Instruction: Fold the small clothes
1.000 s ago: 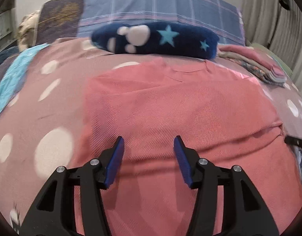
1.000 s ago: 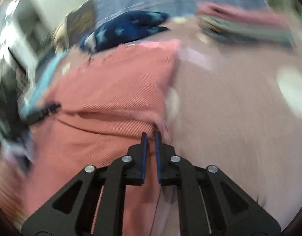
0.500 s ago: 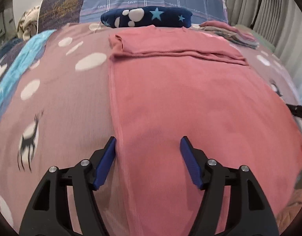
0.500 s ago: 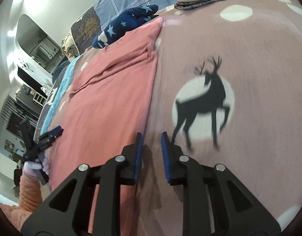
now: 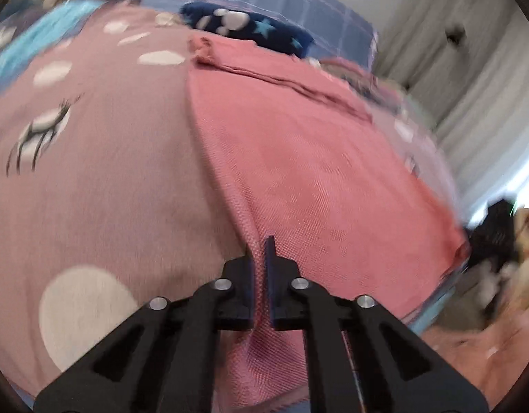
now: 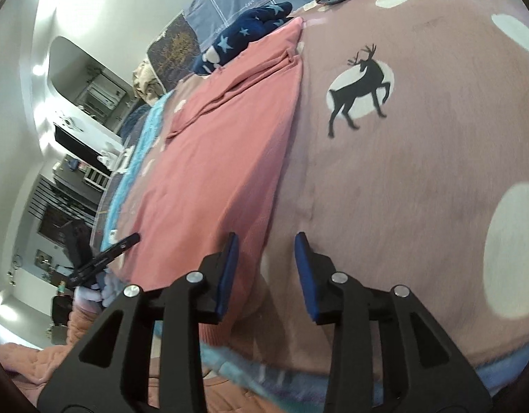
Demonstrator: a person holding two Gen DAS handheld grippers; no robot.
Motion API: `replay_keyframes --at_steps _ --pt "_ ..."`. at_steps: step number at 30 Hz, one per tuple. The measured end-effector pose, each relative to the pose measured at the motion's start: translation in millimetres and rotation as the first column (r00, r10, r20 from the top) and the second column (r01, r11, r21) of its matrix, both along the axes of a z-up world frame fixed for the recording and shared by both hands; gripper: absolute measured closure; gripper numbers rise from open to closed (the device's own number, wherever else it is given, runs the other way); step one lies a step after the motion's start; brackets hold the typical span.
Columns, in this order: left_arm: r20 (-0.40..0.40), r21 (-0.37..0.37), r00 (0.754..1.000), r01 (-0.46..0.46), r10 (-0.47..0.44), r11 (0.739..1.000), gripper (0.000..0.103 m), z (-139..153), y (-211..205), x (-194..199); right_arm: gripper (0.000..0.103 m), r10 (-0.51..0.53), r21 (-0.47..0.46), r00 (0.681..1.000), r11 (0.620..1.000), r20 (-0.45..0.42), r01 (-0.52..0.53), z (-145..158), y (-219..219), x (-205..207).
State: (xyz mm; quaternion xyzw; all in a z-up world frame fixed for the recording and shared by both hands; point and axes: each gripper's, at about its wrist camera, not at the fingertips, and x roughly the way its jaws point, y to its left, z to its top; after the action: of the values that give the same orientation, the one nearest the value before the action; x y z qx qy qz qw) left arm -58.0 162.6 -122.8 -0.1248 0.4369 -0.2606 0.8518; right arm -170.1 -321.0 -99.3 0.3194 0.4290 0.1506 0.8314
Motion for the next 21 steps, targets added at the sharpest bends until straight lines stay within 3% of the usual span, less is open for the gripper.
replay_keyframes --at_steps 2,4,6,10,14,18,19,20,21 --pt "0.073 -0.067 0.996 -0.046 0.051 0.997 0.099 19 12 -10 0.067 0.003 0.035 1.0 0.999 0.006 -0.003 1 0 -5" --pt "0.131 -0.054 0.99 -0.049 0.056 0.997 0.101 30 17 -15 0.067 0.001 0.074 1.0 0.997 0.019 -0.003 4 -1 -12" --pt "0.089 -0.045 0.992 -0.085 0.088 0.995 0.101 21 25 -11 0.066 0.001 0.098 1.0 0.995 0.031 -0.004 6 -2 -16" --pt "0.009 -0.009 0.998 -0.059 0.06 0.998 0.1 -8 13 -18 0.063 0.01 0.092 0.999 0.996 0.044 -0.014 9 0 -24" --pt "0.005 -0.062 0.997 -0.074 0.074 0.995 0.065 -9 11 -23 0.06 0.011 0.107 1.0 0.994 -0.004 -0.01 -3 2 -24" --pt "0.019 0.002 0.997 -0.078 0.078 0.997 0.064 -9 7 -28 0.059 0.048 0.15 0.998 0.988 -0.051 -0.04 -14 11 -16" --pt "0.019 0.004 0.997 -0.078 0.078 0.997 0.064 -10 8 -30 0.061 0.046 0.14 0.998 0.989 -0.049 -0.039 -14 12 -16" --pt "0.016 0.003 0.997 -0.079 0.079 0.997 0.064 -11 8 -30 0.089 0.025 0.121 0.999 0.993 -0.045 -0.019 -14 12 -16" --pt "0.014 0.002 0.997 -0.079 0.079 0.997 0.065 -12 9 -30 0.1 0.004 0.107 0.999 0.994 -0.045 0.001 -13 10 -16"
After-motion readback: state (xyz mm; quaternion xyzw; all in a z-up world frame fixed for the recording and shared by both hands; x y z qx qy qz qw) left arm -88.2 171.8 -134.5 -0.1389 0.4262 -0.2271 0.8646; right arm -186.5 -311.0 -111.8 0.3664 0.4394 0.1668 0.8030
